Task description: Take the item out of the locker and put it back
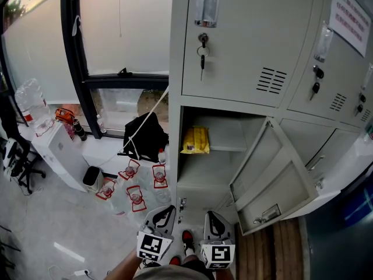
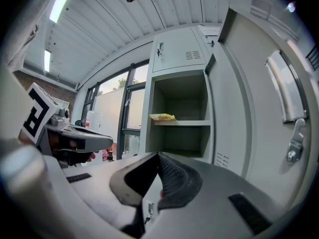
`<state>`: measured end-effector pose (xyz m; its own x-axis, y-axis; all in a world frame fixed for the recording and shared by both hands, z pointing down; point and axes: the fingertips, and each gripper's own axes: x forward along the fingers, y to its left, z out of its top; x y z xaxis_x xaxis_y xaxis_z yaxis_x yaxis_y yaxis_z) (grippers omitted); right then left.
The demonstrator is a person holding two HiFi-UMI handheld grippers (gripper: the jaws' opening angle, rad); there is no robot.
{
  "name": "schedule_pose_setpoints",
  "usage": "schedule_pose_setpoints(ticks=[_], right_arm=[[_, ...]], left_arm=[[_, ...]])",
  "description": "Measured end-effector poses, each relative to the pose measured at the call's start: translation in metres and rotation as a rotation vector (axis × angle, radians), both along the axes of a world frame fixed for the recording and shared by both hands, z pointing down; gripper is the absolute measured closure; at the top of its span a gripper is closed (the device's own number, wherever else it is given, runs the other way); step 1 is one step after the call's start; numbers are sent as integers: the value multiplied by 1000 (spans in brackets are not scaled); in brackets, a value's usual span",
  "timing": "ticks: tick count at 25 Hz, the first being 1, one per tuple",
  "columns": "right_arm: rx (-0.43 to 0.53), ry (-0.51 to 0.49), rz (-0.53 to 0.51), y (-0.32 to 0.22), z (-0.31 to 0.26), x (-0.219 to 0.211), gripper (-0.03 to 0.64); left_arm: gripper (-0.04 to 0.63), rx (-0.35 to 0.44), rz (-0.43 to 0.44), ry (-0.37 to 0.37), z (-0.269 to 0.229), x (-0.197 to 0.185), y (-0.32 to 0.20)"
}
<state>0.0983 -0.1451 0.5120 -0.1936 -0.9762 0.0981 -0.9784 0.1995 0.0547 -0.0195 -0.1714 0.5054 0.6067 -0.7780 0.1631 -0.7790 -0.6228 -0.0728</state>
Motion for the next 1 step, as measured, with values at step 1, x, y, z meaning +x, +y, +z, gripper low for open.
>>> schedule_pose_setpoints(ticks=[1], right_arm=[[0,0,-1,0,0,0,598]], left_arm=[[574,0,0,0,0,0,0]])
